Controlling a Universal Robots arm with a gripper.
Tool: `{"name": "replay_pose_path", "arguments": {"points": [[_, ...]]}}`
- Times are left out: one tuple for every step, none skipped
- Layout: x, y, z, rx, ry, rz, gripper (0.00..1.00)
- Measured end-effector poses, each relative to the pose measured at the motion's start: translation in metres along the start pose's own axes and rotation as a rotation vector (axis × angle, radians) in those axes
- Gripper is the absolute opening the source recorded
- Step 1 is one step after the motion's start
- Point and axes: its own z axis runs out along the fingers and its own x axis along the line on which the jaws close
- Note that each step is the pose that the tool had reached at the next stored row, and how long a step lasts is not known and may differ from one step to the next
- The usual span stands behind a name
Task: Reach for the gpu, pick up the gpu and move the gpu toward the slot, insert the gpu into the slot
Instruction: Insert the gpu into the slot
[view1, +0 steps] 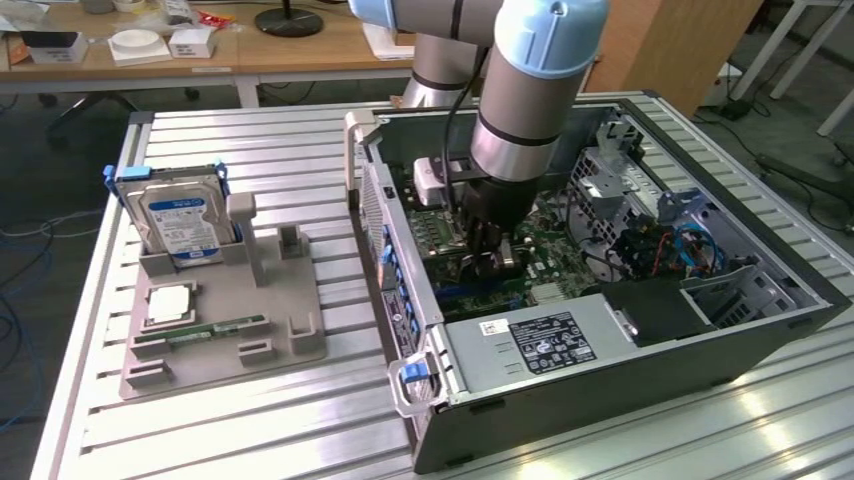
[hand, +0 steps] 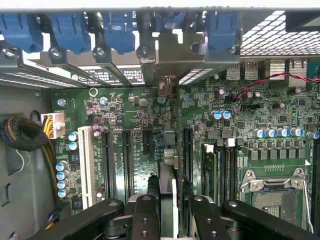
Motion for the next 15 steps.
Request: {"name": "replay_pose_path", "arguments": {"points": [[0.0, 0.0, 0.0, 0.0, 0.0, 0.0, 0.27], [-0.0001, 0.0, 0.0001, 0.0001, -0.0002, 0.0, 0.27], [-0.0001, 0.0, 0.0001, 0.0001, -0.0003, 0.0, 0.27], [-0.0001, 0.0, 0.0001, 0.0001, -0.0002, 0.0, 0.27], [-0.0001, 0.0, 0.0001, 0.0002, -0.0002, 0.0, 0.27], [-0.0001, 0.0, 0.0001, 0.0002, -0.0003, 0.0, 0.27], [-0.0001, 0.0, 0.0001, 0.0001, -0.0003, 0.0, 0.27], [-0.0001, 0.0, 0.0001, 0.0001, -0.0003, 0.0, 0.27], [-0.0001, 0.0, 0.0001, 0.0001, -0.0002, 0.0, 0.27], [-0.0001, 0.0, 0.0001, 0.0001, -0.0001, 0.0, 0.27], [-0.0001, 0.0001, 0.0001, 0.0001, -0.0001, 0.0, 0.27], [-0.0001, 0.0001, 0.0002, 0.0001, -0.0001, 0.0, 0.27], [-0.0001, 0.0002, 0.0003, 0.0001, -0.0002, 0.0, 0.27], [-0.0001, 0.0002, 0.0004, 0.0002, -0.0002, 0.0, 0.27], [-0.0001, 0.0002, 0.0005, 0.0003, -0.0004, 0.0, 0.27]]}}
